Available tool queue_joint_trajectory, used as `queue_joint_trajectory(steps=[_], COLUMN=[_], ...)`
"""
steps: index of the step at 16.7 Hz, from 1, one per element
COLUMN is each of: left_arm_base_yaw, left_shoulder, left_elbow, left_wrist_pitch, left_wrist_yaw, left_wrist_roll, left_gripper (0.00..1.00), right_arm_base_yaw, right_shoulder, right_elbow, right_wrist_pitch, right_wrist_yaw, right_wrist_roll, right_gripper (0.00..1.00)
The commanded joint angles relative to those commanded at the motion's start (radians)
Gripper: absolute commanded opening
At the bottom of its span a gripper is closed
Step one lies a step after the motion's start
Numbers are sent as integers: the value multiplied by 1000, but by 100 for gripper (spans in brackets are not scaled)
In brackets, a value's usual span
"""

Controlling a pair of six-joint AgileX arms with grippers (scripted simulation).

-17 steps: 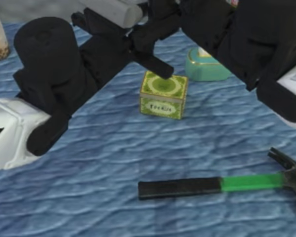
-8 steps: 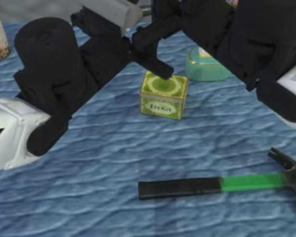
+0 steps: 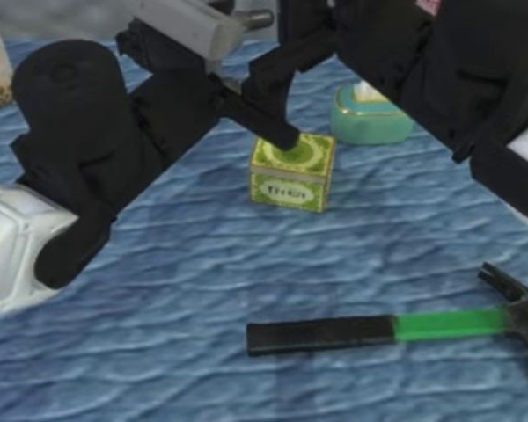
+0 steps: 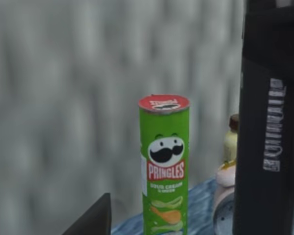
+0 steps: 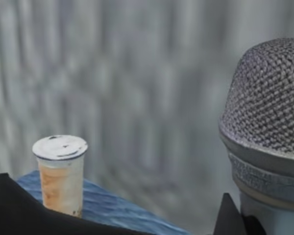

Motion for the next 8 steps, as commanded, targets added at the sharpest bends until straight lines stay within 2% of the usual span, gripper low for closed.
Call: queue_joint_trajectory(steps=[5, 8], left_arm_base_yaw=[37, 48], left_shoulder=[-192, -247], left_elbow=[-157, -207], left_wrist_pitch=[-30, -36], left_wrist_yaw=[19, 27], left_wrist_roll=[-3, -3], left_gripper=[100, 100], right_arm_base_yaw=[-70, -96], right_shoulder=[-77, -103], right_elbow=[-70, -93], right_wrist_pitch=[-3, -4], right_wrist_yaw=[-80, -104], right_wrist_roll=[2, 2], right_gripper=[0, 0])
